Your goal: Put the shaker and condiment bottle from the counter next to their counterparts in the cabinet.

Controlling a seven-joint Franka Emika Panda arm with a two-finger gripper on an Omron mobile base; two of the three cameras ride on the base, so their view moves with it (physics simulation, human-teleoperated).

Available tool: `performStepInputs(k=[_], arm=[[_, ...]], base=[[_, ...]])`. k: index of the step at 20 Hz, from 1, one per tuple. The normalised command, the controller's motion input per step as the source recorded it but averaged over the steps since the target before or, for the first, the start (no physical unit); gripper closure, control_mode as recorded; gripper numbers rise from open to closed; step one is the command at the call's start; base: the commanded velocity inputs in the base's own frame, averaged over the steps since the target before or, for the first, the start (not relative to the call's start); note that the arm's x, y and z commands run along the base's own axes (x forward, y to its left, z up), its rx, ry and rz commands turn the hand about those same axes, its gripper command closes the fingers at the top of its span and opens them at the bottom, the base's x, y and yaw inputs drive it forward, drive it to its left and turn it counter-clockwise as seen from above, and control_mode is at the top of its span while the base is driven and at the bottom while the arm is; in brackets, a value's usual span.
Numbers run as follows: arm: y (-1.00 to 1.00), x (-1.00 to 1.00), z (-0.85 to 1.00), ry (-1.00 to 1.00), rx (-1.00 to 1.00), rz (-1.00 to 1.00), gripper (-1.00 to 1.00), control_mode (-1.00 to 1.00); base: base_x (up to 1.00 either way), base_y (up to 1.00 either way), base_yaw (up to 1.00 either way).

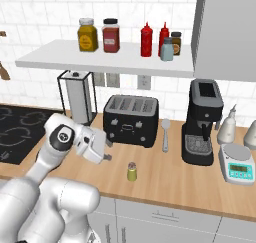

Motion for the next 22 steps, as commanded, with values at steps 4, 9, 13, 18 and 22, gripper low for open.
performStepInputs(k=[4,9,13,18,22], arm=[[0.0,0.02,-0.26,0.0,0.0,-0.13,-1.0,-1.0],[0.0,0.0,-0.19,0.0,0.0,-0.01,-1.0,-1.0],[-0.01,0.0,-0.19,0.0,0.01,0.0,-1.0,-1.0],[-0.06,0.0,-0.23,0.0,0.02,0.0,-1.0,-1.0],[-0.06,0.0,-0.29,0.0,0.0,0.0,-1.0,-1.0]], base=[[0.0,0.0,0.0],[0.0,0.0,0.0],[0.0,0.0,0.0],[0.0,0.0,0.0],[0.0,0.0,0.0]])
